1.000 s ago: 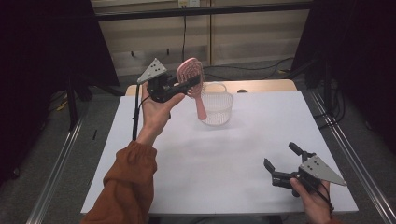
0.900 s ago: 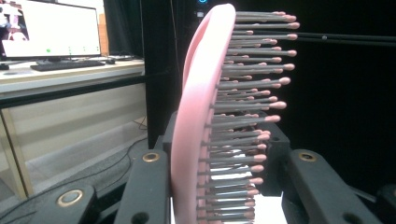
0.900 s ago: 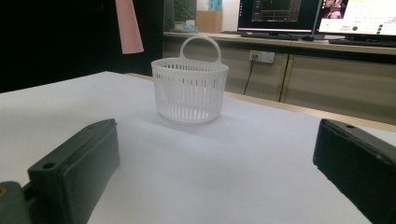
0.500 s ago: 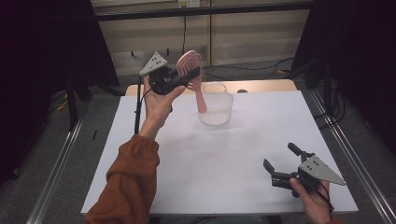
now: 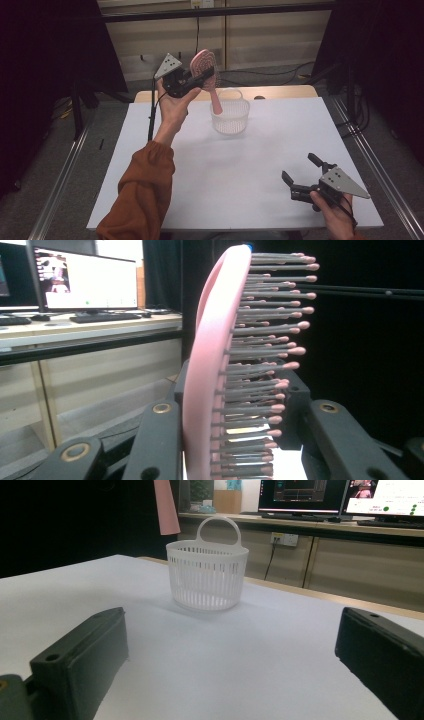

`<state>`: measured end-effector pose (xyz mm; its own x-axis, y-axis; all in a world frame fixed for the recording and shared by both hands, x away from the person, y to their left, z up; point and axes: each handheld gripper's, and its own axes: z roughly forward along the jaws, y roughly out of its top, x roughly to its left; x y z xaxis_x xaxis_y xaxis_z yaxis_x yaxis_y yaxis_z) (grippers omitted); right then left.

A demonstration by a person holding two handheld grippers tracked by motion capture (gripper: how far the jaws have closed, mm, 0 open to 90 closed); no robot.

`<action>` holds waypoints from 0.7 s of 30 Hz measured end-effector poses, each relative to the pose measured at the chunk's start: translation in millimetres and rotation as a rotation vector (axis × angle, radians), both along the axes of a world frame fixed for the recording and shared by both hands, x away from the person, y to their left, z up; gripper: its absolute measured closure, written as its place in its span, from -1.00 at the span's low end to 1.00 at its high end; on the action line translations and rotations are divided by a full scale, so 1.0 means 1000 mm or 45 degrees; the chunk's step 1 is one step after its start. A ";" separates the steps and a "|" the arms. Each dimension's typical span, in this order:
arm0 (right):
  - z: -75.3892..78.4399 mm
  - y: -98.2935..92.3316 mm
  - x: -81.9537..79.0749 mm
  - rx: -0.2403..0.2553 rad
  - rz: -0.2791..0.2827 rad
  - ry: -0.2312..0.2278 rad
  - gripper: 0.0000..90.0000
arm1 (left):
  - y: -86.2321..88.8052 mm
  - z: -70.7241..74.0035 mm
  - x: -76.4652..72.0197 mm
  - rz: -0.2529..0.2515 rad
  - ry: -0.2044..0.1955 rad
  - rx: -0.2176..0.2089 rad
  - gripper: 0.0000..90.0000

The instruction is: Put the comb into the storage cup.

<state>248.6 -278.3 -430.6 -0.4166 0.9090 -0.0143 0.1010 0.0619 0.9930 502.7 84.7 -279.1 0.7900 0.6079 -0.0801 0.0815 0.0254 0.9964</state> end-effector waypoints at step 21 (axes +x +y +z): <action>-0.001 0.001 0.000 -0.009 0.023 0.012 -0.98 | -0.020 -0.027 0.013 0.020 0.040 0.047 0.43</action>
<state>248.3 -277.1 -431.9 -0.4330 0.9012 -0.0166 0.1092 0.0707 0.9915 515.3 64.3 -306.3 0.7777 0.6233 -0.0819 0.1123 -0.0096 0.9936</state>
